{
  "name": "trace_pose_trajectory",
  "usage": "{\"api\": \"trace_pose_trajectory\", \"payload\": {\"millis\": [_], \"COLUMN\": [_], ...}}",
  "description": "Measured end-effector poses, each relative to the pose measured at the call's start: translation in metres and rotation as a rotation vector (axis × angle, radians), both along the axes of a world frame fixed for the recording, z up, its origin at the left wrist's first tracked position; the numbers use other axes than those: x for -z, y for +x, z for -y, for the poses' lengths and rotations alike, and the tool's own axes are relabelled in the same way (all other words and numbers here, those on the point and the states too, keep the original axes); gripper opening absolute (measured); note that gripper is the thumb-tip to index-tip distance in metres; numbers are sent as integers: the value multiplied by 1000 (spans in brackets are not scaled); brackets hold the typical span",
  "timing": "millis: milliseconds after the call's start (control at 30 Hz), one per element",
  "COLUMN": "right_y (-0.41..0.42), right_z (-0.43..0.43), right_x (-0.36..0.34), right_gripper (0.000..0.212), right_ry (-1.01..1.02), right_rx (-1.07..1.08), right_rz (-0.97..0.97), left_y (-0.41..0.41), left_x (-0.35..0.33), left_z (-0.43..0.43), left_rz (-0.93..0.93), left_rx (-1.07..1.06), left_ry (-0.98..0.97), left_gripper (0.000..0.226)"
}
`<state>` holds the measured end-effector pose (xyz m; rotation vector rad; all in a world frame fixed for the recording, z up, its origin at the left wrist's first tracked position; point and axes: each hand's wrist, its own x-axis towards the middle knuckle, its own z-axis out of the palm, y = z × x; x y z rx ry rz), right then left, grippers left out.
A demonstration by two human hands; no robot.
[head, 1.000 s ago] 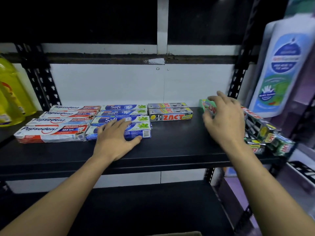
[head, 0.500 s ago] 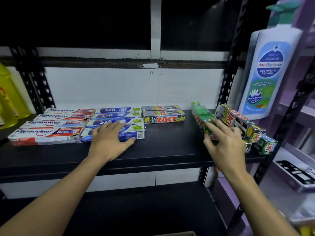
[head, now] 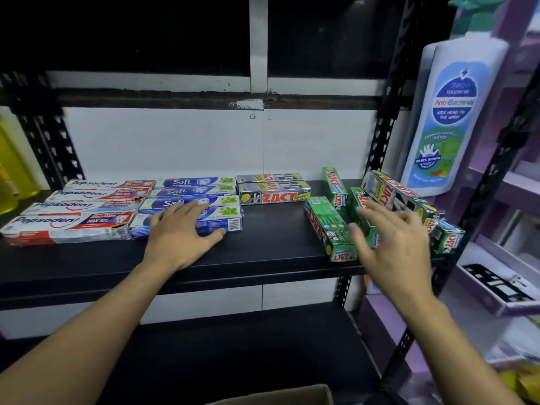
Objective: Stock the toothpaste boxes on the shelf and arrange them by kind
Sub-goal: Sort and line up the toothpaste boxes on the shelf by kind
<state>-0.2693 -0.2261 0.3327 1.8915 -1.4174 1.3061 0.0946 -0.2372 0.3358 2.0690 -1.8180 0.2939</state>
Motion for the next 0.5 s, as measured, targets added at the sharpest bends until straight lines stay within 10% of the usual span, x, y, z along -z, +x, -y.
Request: {"api": "trace_pose_trajectory", "payload": {"millis": [267, 500], "right_y": [-73, -63], "right_z": [32, 19], "right_x": [-39, -36], "right_gripper": [51, 33], "right_ry": [447, 212], "right_rx": [396, 190], "right_rz": [79, 168], "left_y": [0, 1], "left_x": [0, 1], "left_z": [2, 2], "left_rz": [10, 21], "left_rx": [3, 0], "left_ry": [-7, -20], "left_gripper": [78, 79]}}
